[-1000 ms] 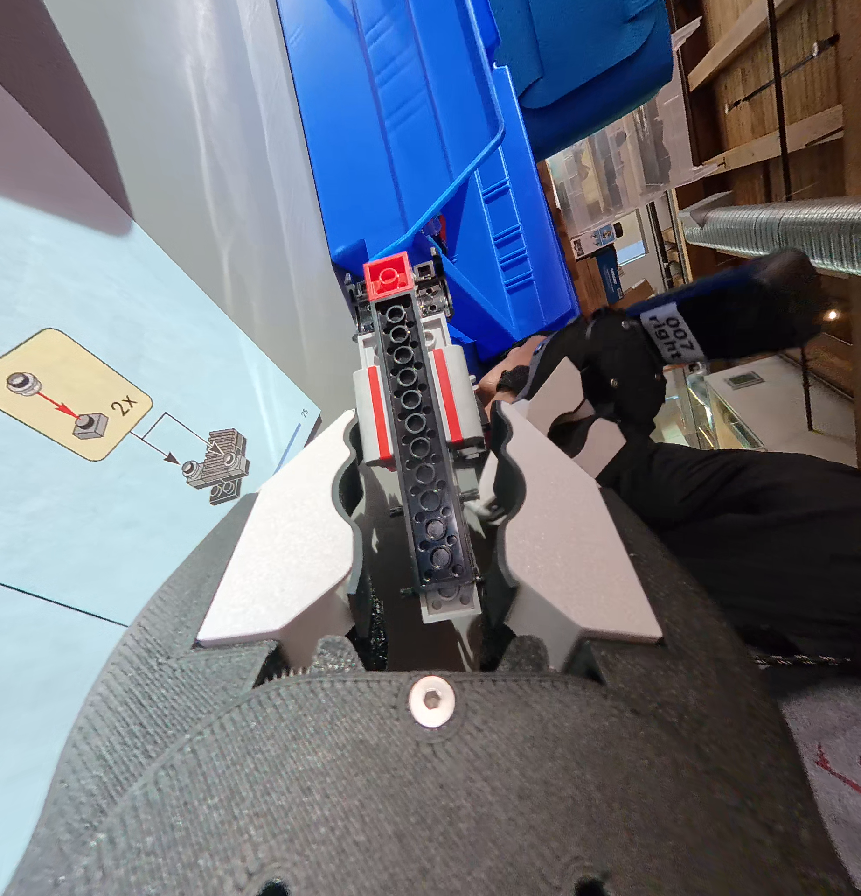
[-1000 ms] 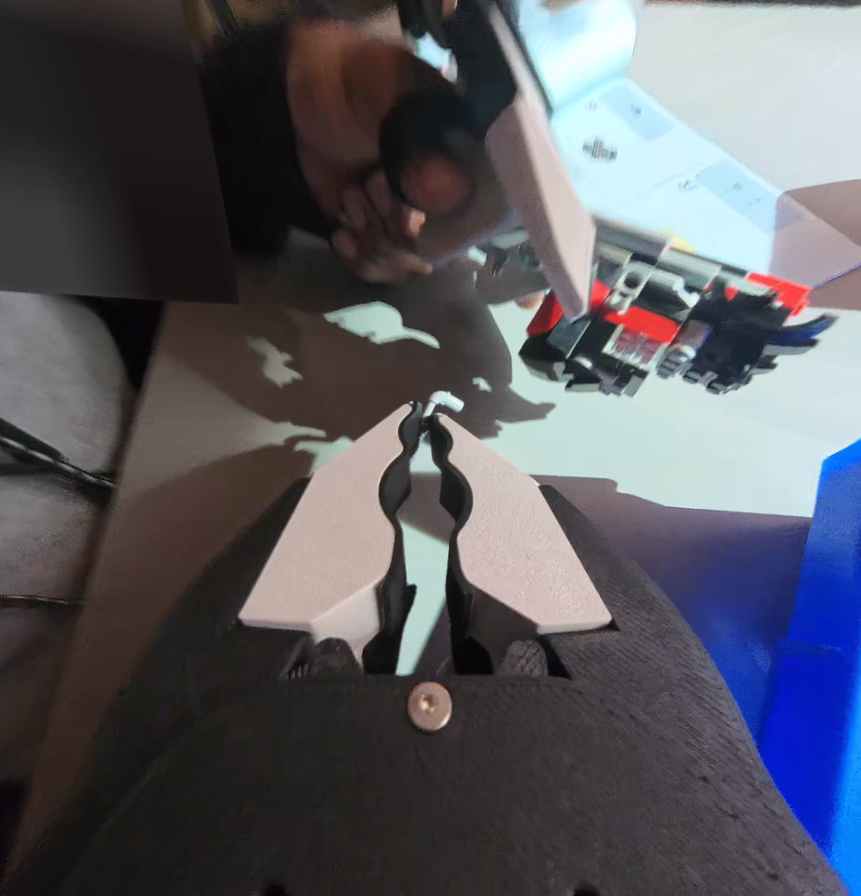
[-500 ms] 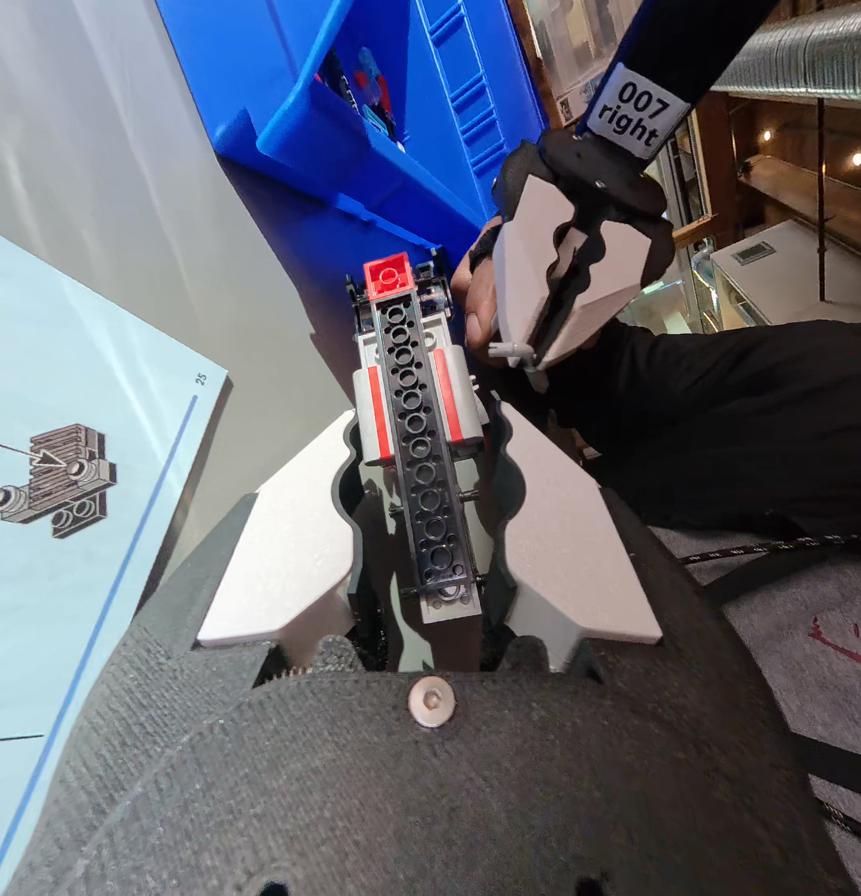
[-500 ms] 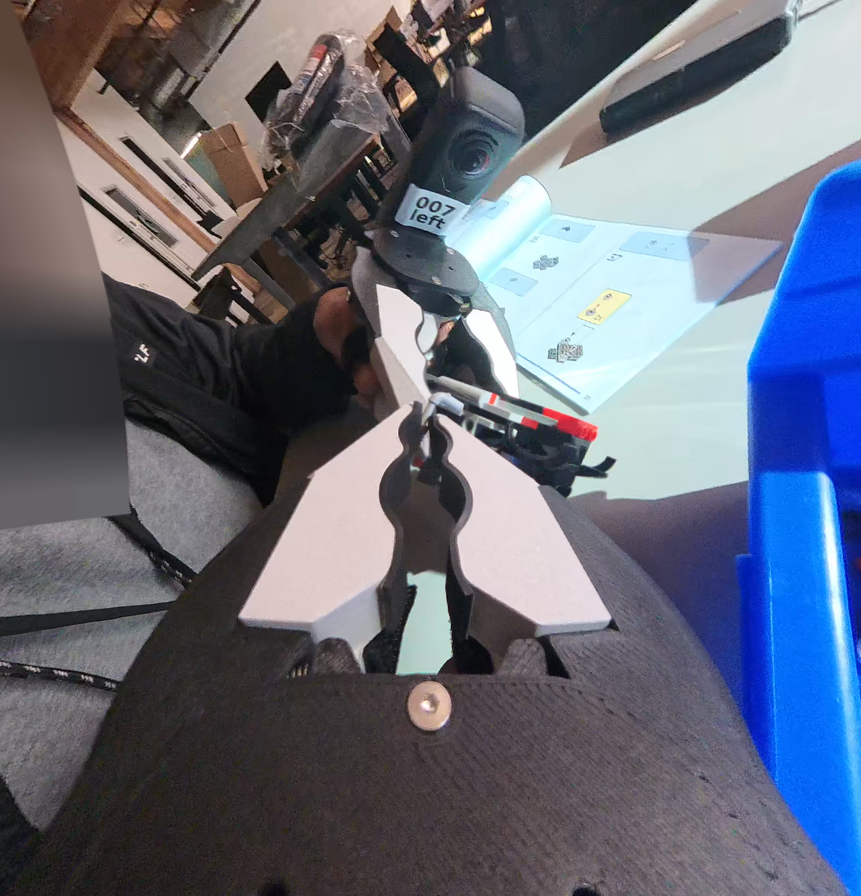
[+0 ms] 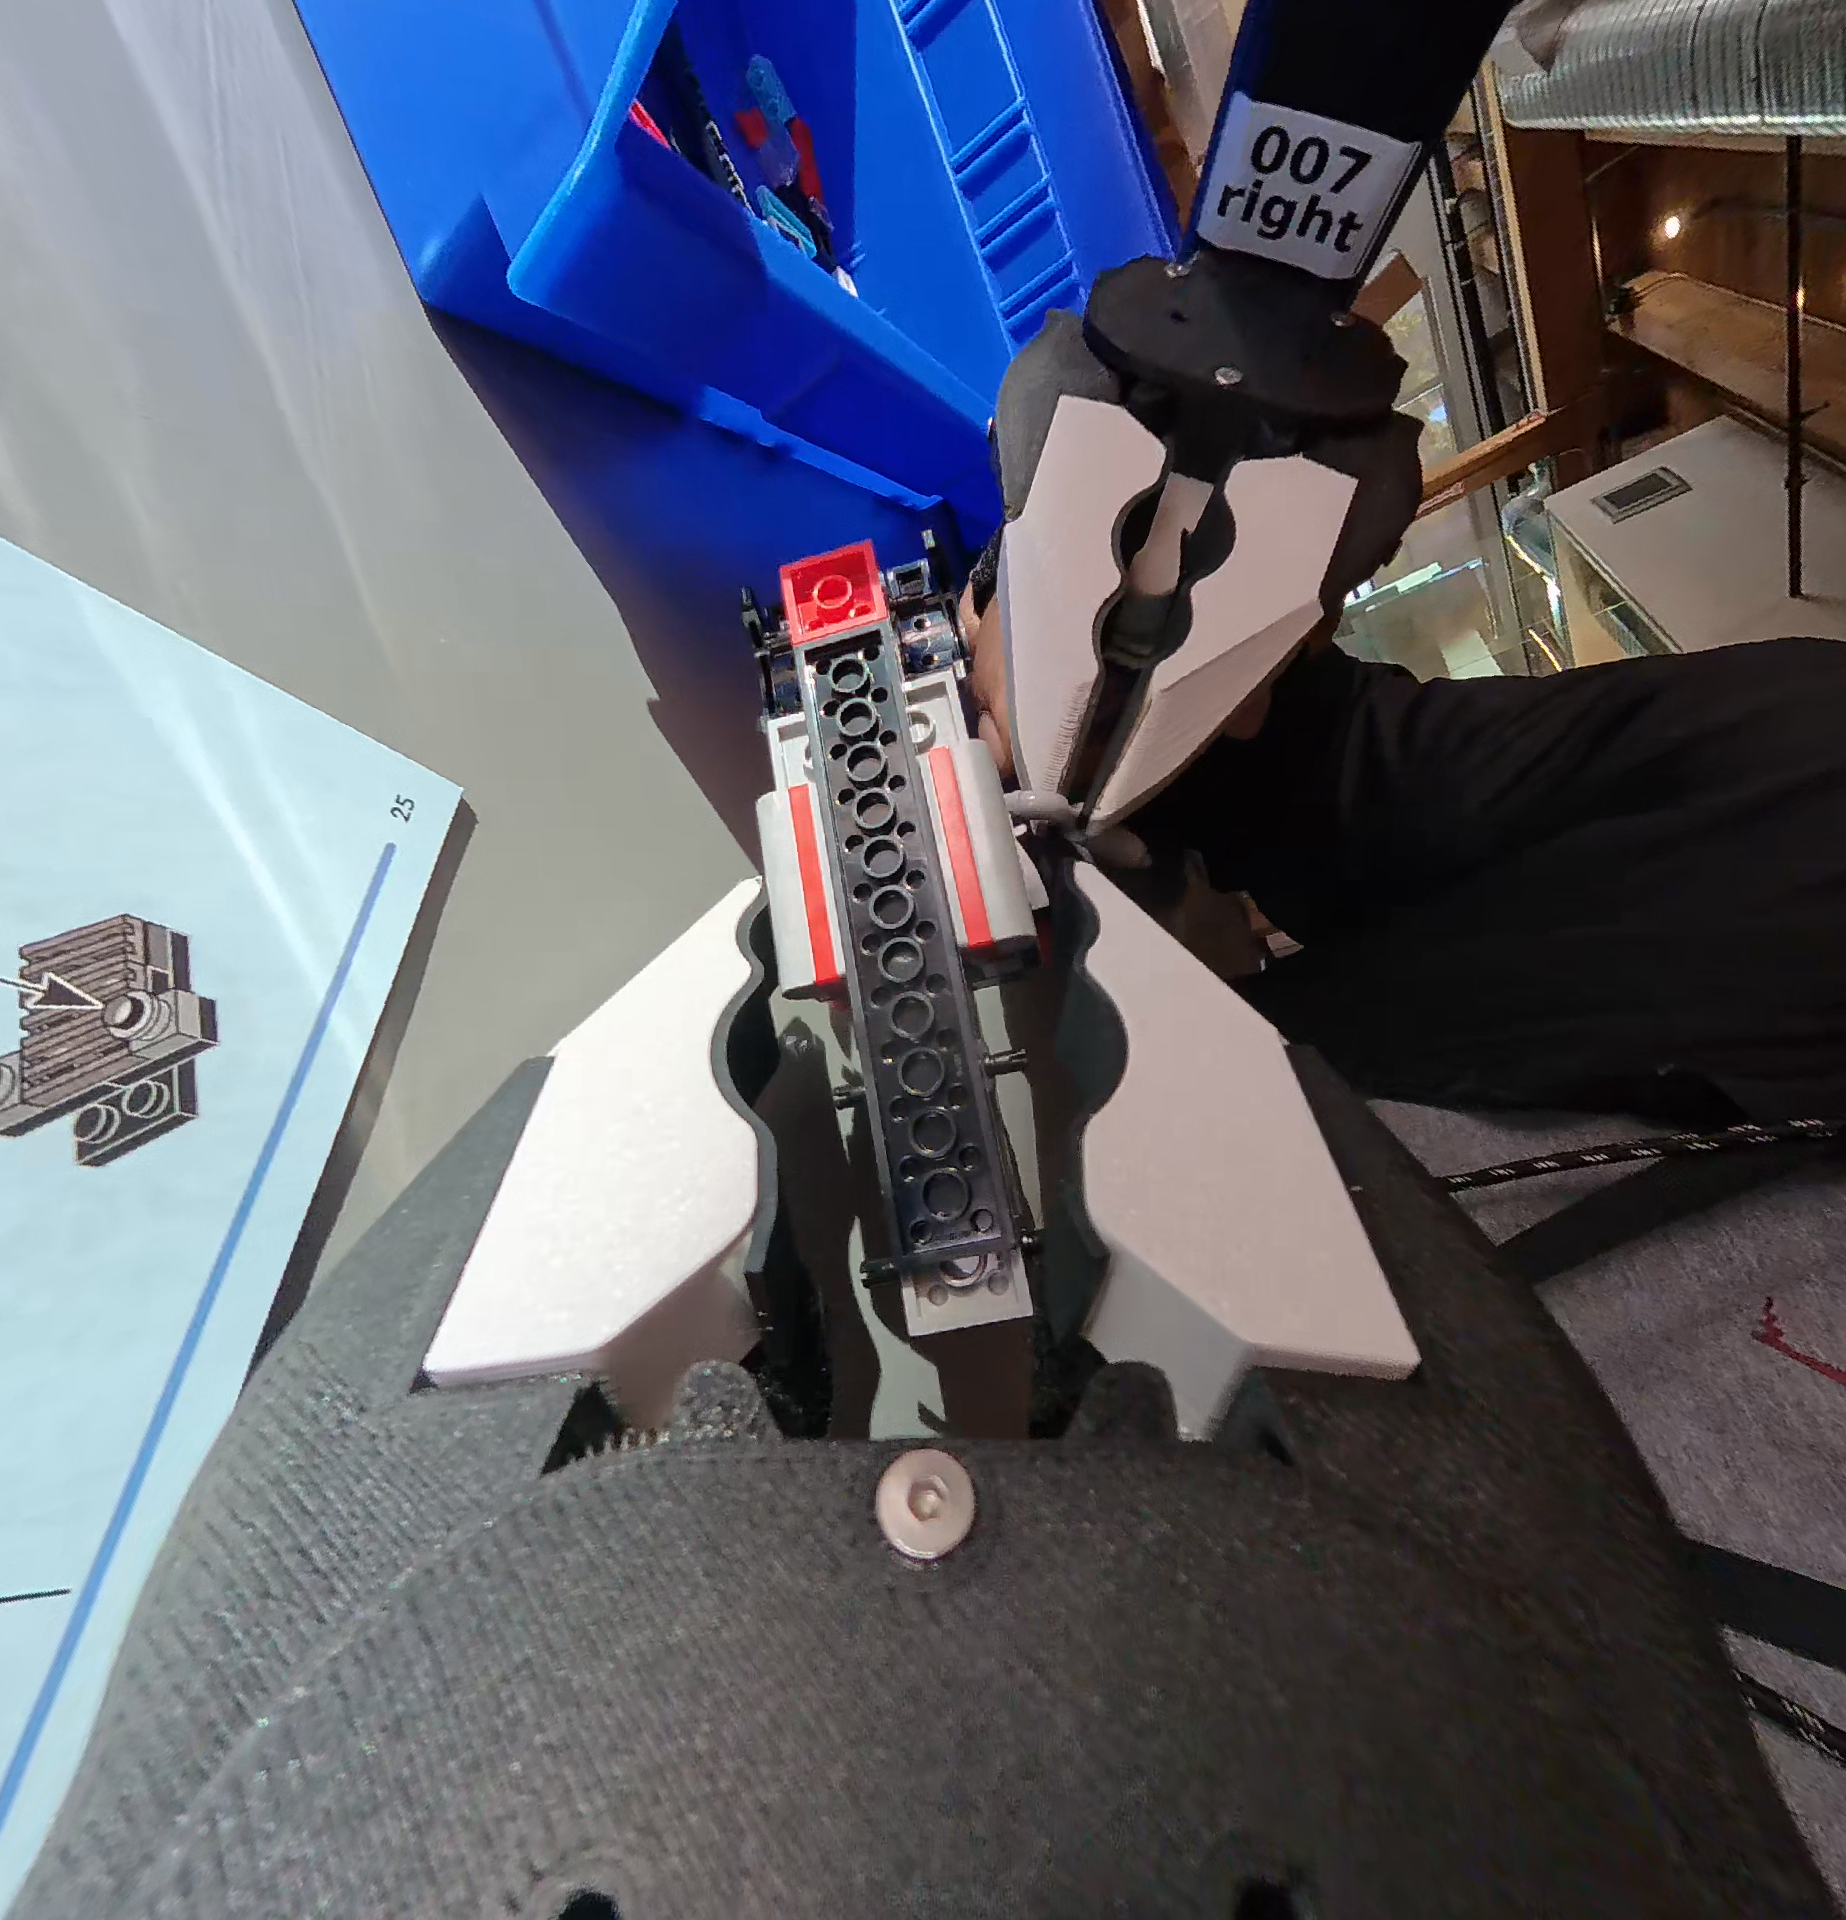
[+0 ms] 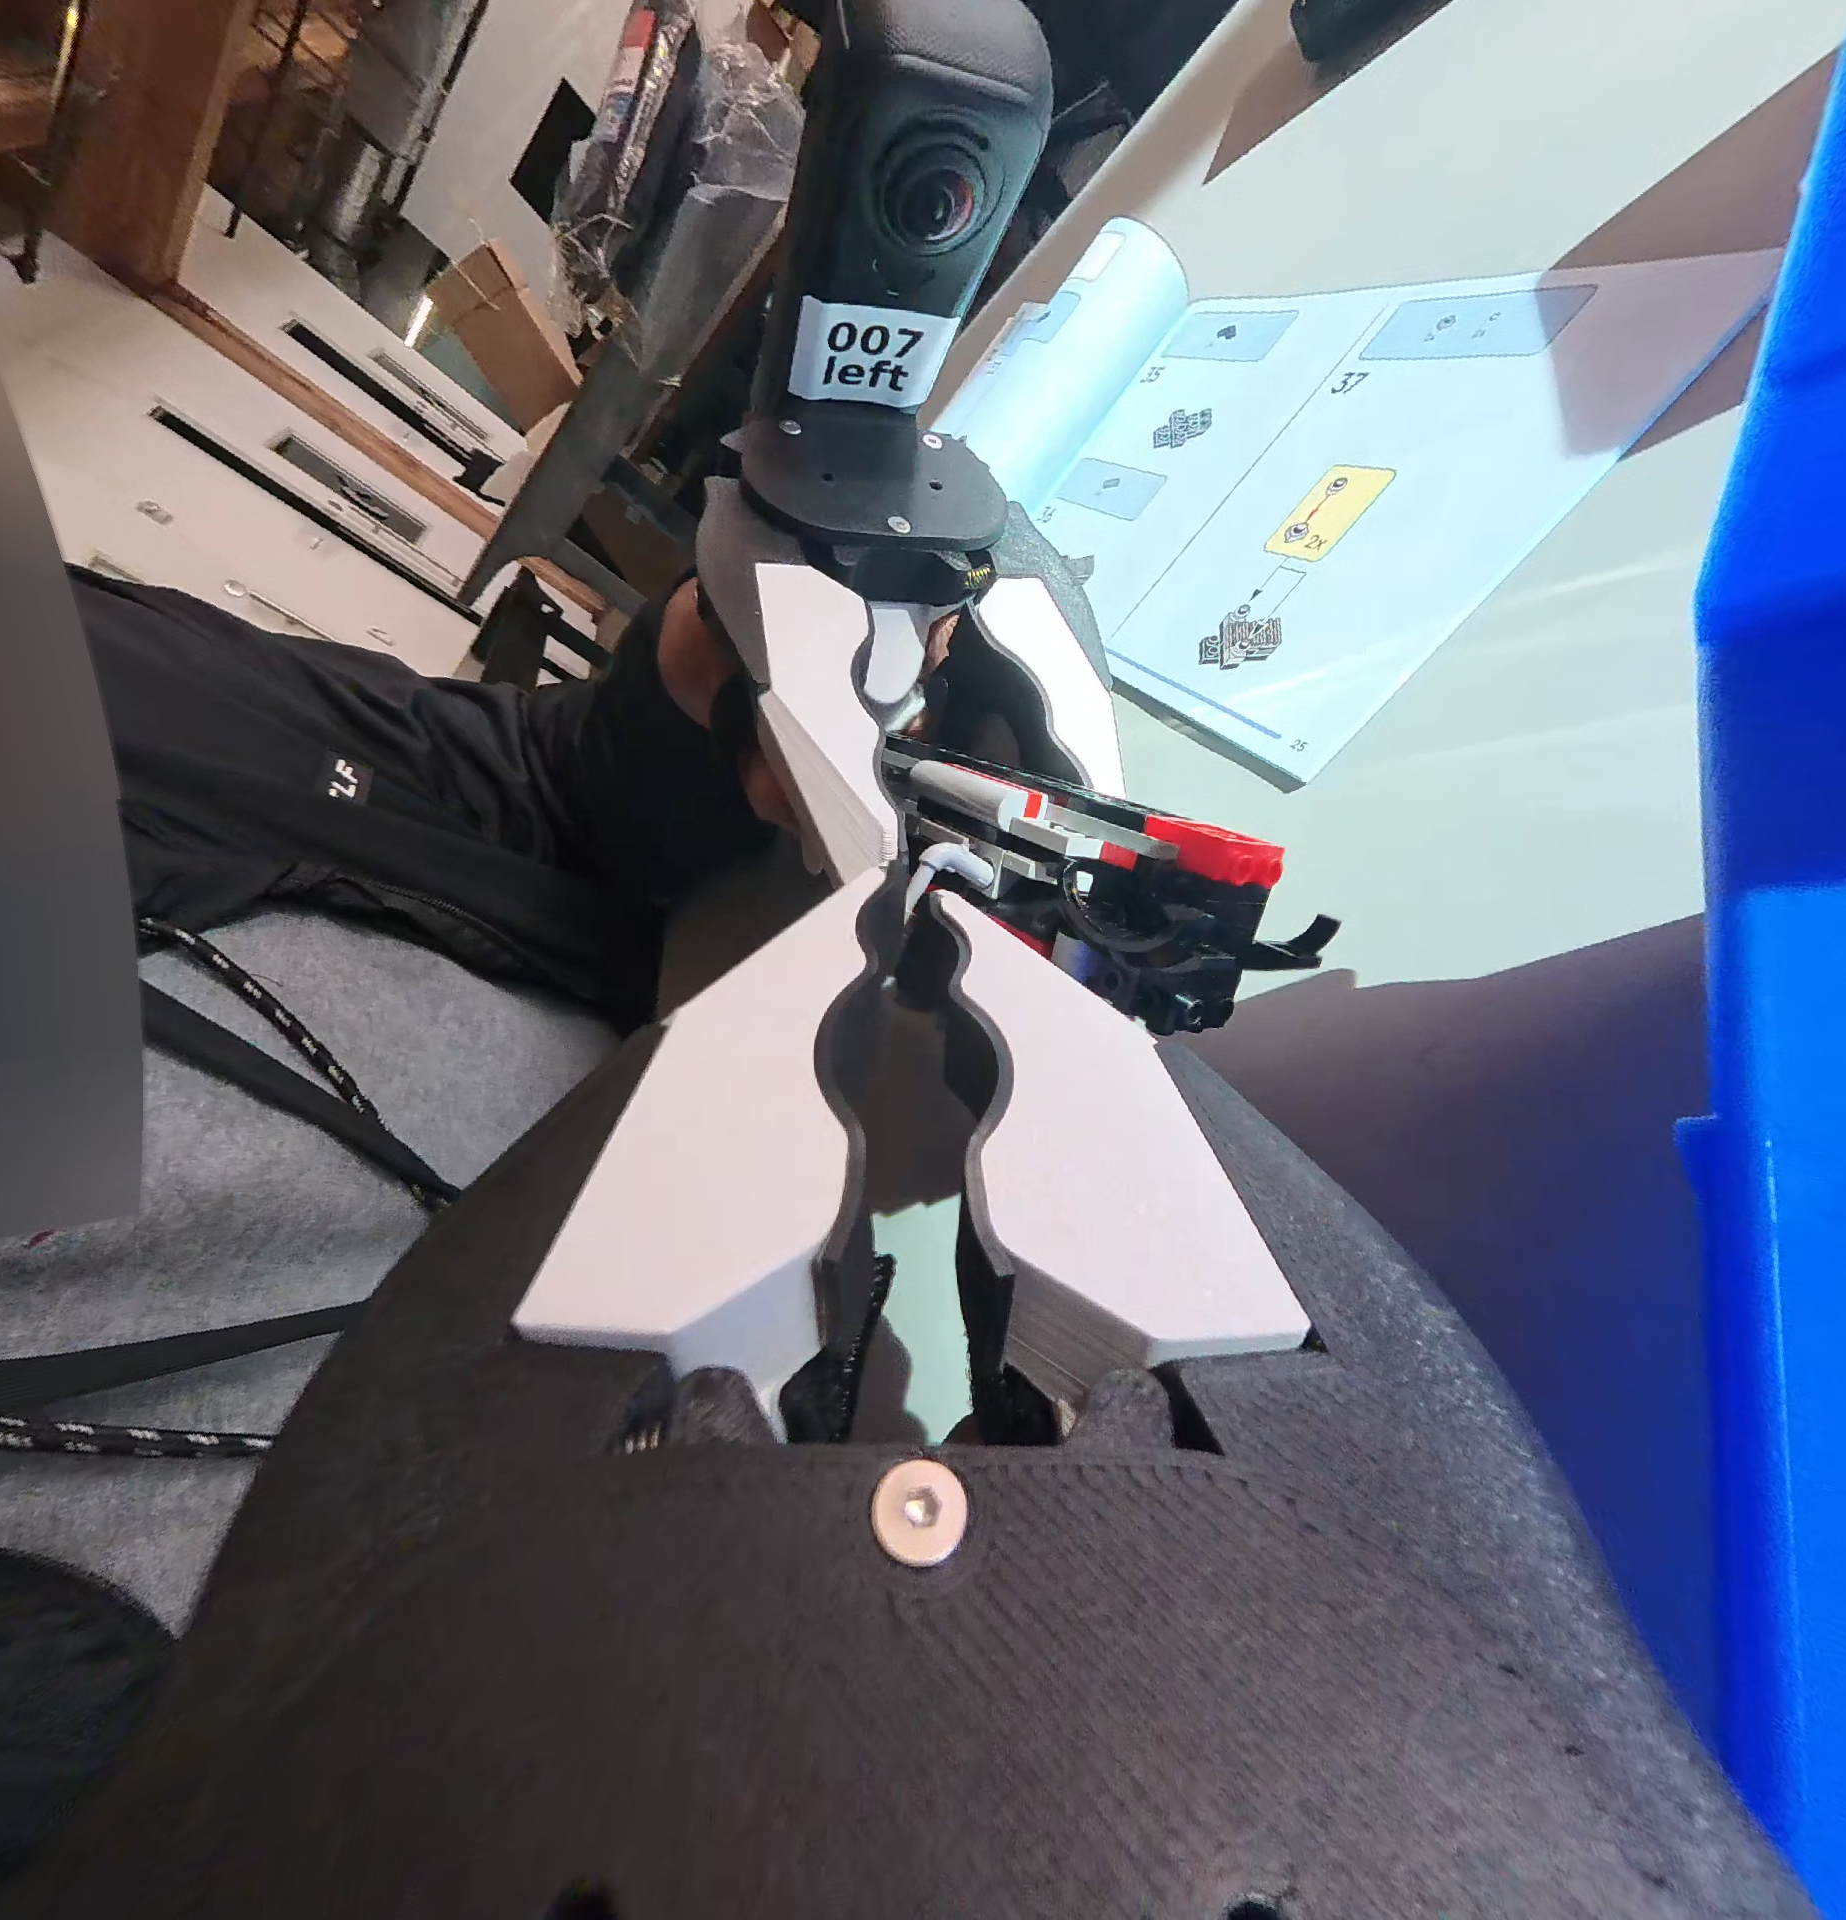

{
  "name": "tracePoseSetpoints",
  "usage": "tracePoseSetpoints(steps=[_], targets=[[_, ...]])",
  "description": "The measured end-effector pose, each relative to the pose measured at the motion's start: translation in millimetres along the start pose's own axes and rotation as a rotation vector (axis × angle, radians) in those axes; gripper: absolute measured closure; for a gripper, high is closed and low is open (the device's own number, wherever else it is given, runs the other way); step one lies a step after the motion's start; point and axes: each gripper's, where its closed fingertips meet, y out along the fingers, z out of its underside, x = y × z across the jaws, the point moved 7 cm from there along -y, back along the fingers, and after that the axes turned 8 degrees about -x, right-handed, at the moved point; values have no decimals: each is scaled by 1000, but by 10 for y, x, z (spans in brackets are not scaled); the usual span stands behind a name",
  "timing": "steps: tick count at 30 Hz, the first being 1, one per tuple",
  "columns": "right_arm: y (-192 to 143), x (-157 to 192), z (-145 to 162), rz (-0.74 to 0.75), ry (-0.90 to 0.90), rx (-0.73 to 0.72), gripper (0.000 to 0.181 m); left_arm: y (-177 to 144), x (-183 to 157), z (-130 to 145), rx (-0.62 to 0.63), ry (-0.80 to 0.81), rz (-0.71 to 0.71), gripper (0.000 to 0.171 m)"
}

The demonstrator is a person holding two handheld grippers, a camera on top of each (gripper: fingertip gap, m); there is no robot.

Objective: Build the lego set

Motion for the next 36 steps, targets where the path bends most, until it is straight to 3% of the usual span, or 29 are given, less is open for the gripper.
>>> tracePoseSetpoints(steps=[13, 36], targets=[[-26, -39, -24, 23, 22, -31, 177, -20, 27, -29, -26, -26, 0, 118], [20, -22, -43, 199, -193, -100, 177, -42, 73, -56, -58, -37, -42, 118]])
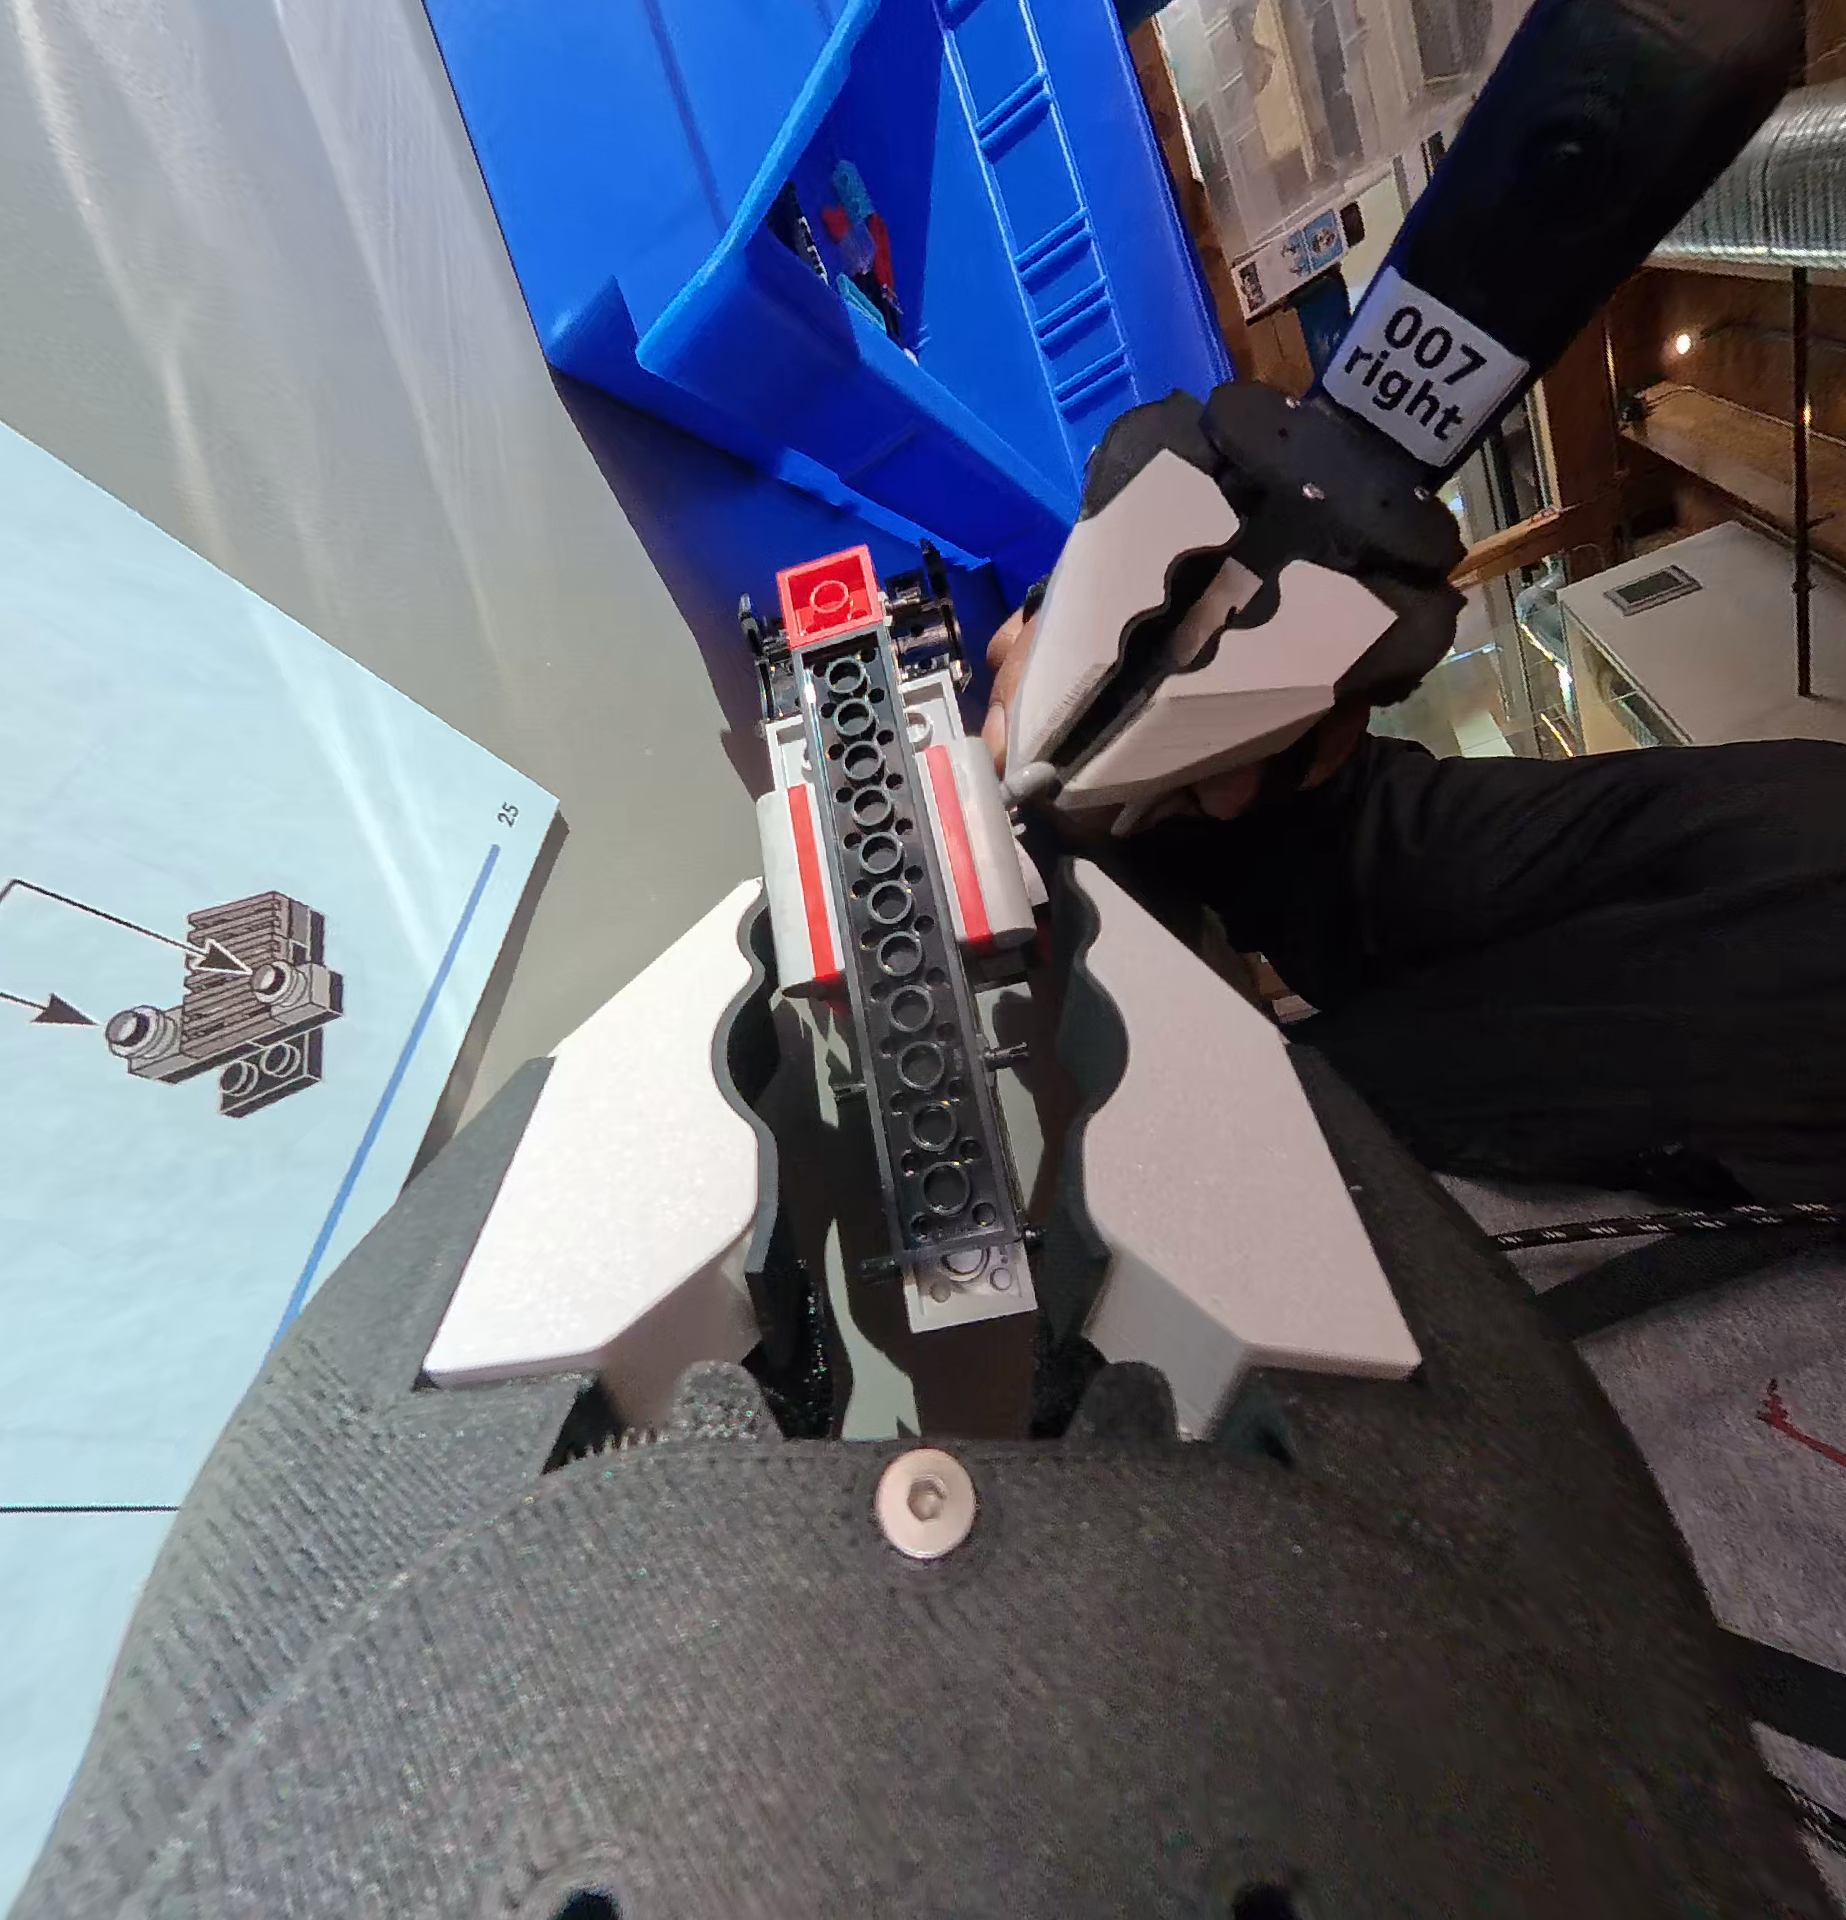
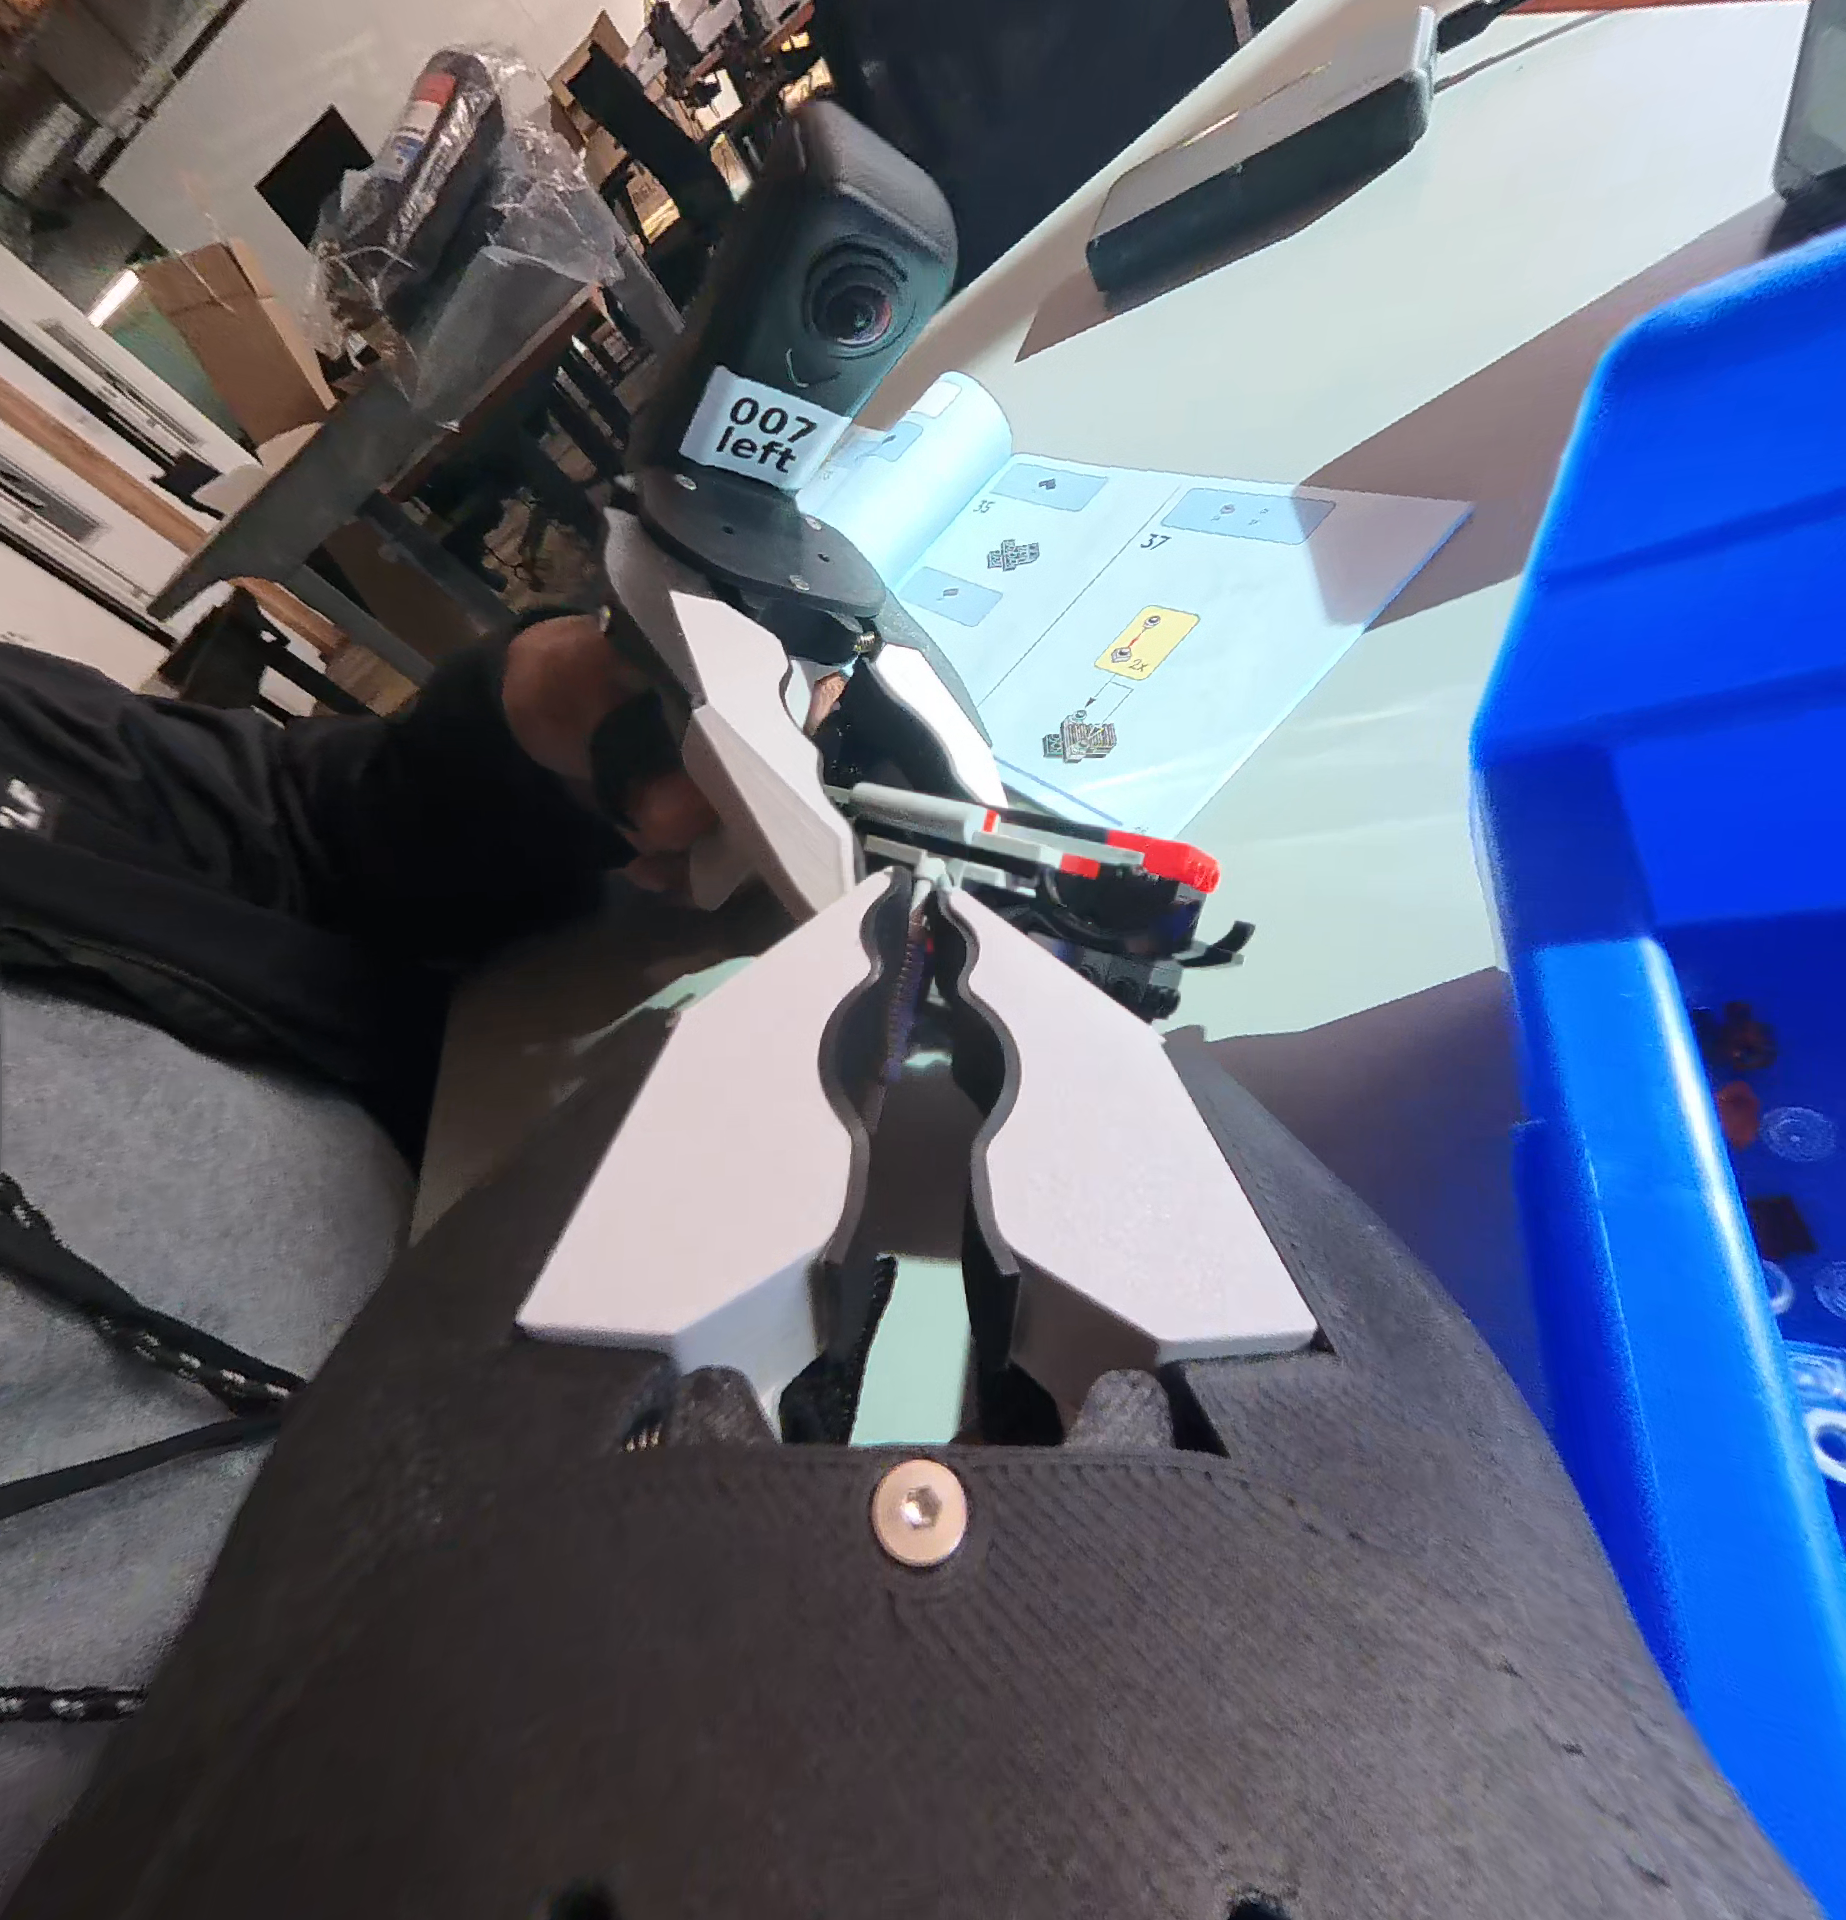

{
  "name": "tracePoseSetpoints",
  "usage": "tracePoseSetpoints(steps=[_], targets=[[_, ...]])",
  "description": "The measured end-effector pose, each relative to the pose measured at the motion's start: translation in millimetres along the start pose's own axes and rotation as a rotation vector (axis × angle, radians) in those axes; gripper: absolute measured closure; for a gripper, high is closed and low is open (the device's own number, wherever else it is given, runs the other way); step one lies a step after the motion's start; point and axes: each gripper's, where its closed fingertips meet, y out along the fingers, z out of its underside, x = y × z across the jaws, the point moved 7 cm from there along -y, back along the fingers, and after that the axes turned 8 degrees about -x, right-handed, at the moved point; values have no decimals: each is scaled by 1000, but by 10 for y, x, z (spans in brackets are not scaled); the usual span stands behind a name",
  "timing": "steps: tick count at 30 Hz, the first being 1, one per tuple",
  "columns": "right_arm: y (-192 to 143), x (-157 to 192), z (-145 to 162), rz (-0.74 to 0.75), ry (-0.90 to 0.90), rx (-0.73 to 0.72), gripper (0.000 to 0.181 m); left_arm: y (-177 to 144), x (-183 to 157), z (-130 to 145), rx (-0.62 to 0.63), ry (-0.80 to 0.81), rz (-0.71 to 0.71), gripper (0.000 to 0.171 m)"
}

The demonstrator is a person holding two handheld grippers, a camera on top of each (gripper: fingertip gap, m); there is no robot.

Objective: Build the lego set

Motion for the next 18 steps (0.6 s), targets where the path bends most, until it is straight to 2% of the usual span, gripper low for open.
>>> tracePoseSetpoints(steps=[18], targets=[[49, 74, 35, 165, -318, -4, 176, 2, 20, -5, -7, 2, -28, 118]])
